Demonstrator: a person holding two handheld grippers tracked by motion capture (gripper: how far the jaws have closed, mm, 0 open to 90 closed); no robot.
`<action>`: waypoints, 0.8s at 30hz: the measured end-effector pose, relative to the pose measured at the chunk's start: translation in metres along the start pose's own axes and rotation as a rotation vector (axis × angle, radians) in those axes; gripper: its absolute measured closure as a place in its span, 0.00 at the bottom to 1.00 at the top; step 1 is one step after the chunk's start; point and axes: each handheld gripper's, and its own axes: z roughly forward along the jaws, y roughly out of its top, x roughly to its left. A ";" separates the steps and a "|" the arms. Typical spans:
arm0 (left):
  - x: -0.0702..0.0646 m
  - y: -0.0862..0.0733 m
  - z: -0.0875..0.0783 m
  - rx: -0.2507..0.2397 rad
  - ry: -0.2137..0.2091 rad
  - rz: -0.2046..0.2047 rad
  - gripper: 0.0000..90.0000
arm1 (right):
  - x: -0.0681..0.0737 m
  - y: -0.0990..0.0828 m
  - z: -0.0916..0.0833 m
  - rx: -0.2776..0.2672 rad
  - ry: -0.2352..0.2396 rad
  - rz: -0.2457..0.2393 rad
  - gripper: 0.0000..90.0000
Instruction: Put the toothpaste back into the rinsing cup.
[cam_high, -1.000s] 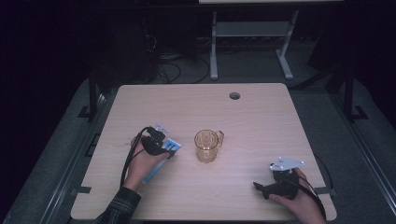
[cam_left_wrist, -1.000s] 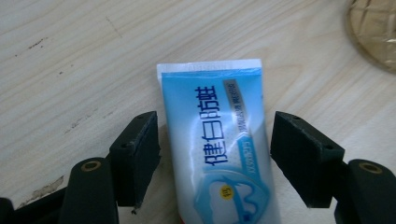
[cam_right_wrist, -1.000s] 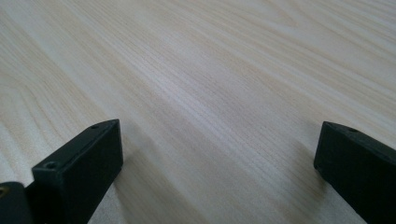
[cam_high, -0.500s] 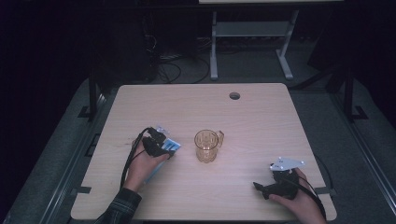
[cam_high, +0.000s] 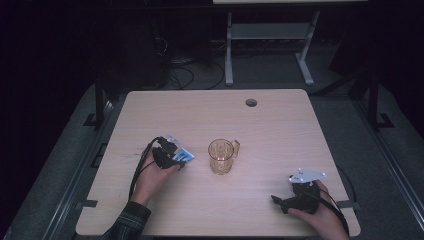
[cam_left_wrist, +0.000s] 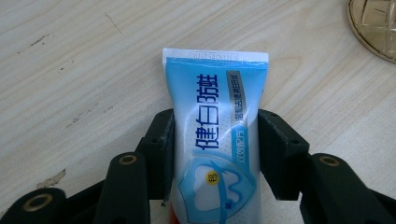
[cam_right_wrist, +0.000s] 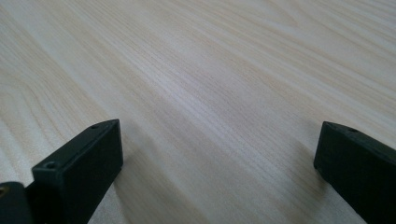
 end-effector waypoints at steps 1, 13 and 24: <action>0.000 0.000 0.000 0.002 0.001 -0.001 0.58 | 0.000 0.000 0.000 0.000 0.000 0.000 0.01; -0.003 0.002 -0.007 0.044 -0.024 0.007 0.79 | 0.000 0.000 0.000 -0.001 0.000 -0.005 0.01; 0.003 0.000 -0.010 0.025 -0.063 -0.012 0.81 | 0.000 0.000 0.000 -0.001 0.000 -0.004 0.01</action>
